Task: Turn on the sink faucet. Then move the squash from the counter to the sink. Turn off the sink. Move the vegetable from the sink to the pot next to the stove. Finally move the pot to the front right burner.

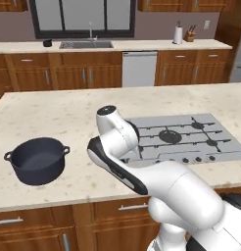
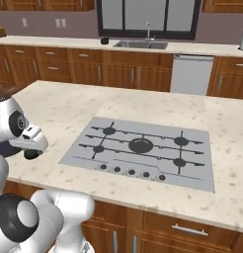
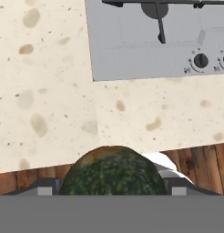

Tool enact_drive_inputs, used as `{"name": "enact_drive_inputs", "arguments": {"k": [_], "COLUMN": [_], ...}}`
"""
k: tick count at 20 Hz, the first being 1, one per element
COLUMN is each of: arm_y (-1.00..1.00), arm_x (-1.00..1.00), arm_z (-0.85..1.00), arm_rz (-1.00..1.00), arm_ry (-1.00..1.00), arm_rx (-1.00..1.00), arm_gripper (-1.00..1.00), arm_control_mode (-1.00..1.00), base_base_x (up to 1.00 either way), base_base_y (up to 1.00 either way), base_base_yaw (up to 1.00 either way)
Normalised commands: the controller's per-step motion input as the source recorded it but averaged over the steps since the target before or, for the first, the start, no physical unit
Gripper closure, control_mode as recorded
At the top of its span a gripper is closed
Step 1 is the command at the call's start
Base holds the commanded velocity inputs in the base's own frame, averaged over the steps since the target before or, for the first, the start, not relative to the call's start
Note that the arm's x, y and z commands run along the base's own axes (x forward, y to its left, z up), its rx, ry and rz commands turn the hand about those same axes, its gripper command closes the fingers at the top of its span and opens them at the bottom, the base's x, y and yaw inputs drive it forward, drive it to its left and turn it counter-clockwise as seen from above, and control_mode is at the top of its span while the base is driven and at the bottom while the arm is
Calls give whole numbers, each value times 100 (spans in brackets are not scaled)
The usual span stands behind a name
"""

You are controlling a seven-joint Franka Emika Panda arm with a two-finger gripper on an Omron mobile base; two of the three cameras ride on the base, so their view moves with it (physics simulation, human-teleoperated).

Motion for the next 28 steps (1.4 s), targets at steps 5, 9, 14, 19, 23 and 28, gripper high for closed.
{"name": "enact_drive_inputs", "arguments": {"k": [5, 9, 14, 19, 23, 28], "arm_y": [0, 0, 0, 0, 20, 74], "arm_x": [0, 0, 0, 0, 1, 23], "arm_z": [0, 0, 0, 0, 0, 2], "arm_rz": [0, 0, 0, 0, 0, -1], "arm_ry": [0, 0, 0, 0, -1, -3], "arm_rx": [0, 0, 0, 0, 0, -3], "arm_gripper": [100, 100, 100, 100, 100, 100], "arm_control_mode": [100, 100, 100, 100, -100, -100], "base_base_x": [17, 5, 1, 0, 0, 0], "base_base_y": [12, 20, 10, 0, 0, 0], "base_base_yaw": [-17, -18, -6, 0, 0, 0]}}
